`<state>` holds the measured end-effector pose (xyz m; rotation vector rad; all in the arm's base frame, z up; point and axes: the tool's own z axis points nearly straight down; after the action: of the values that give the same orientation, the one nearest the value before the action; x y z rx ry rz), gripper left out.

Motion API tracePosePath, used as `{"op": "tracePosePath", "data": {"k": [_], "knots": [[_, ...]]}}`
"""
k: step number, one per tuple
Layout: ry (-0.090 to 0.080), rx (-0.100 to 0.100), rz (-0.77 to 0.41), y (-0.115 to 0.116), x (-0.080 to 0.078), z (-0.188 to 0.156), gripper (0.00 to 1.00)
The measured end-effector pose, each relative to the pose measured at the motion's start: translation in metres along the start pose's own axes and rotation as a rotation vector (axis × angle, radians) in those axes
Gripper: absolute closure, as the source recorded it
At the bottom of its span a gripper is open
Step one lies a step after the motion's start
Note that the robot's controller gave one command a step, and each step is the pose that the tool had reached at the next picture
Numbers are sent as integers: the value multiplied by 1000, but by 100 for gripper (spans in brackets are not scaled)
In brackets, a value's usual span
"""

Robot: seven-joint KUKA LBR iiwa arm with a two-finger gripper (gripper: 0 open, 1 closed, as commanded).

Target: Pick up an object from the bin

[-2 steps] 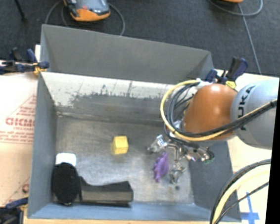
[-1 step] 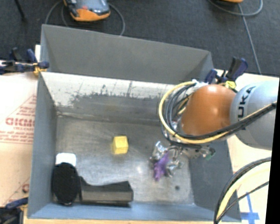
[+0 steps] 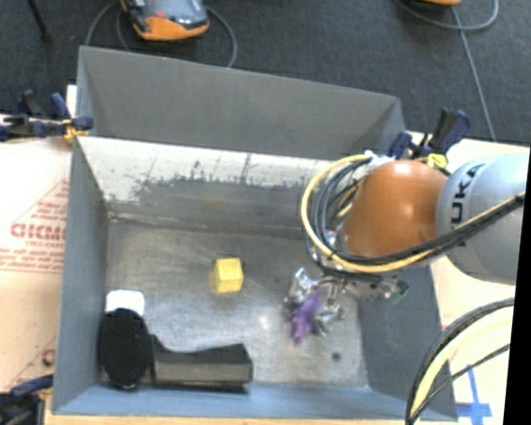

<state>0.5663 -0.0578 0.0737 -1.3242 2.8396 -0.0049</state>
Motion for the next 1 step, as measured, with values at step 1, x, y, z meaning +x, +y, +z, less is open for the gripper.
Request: {"op": "tracePosePath", "data": {"k": [1], "knots": [[2, -2, 1, 1, 1, -4, 100]]}}
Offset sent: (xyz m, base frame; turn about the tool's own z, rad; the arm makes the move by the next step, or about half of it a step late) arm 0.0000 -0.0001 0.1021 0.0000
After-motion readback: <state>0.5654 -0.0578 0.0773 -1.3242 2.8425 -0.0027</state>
